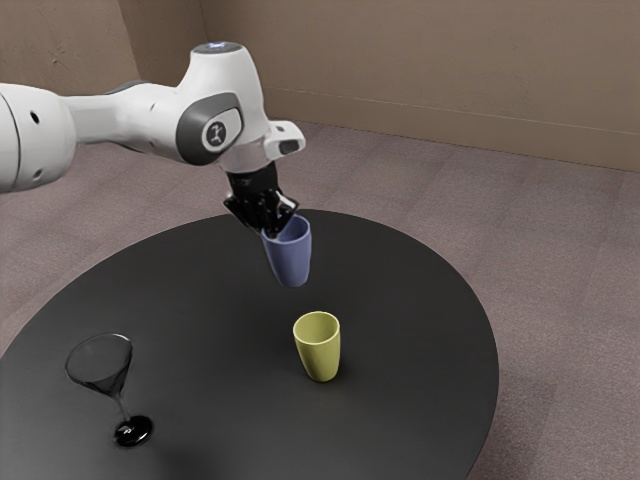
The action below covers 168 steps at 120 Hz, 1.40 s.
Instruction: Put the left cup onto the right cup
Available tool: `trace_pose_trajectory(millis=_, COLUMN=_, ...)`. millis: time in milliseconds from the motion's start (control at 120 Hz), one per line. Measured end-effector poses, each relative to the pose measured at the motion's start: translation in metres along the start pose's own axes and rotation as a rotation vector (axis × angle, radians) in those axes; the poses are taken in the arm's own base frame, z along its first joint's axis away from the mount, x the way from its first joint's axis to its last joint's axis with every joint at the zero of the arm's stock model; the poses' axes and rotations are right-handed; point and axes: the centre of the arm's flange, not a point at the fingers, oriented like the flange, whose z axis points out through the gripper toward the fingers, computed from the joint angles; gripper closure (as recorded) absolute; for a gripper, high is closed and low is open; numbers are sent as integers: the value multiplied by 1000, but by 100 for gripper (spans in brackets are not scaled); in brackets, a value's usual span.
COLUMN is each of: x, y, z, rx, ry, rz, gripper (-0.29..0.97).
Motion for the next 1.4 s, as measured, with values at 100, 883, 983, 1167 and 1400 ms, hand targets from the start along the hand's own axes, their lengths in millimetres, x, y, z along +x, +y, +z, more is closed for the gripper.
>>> trace_pose_trajectory(millis=100, x=-17, y=15, z=2, rx=-11, ry=-31, rz=-33, gripper=78)
trace_pose_trajectory(millis=883, x=-49, y=49, z=40, rx=-16, ry=-96, rz=-286, gripper=78)
trace_pose_trajectory(millis=983, x=-49, y=55, z=44, rx=-19, ry=-95, rz=-296, gripper=78)
trace_pose_trajectory(millis=1167, x=-46, y=55, z=51, rx=-20, ry=-90, rz=-321, gripper=78)
trace_pose_trajectory(millis=1400, x=-44, y=53, z=60, rx=-21, ry=-93, rz=-348, gripper=54)
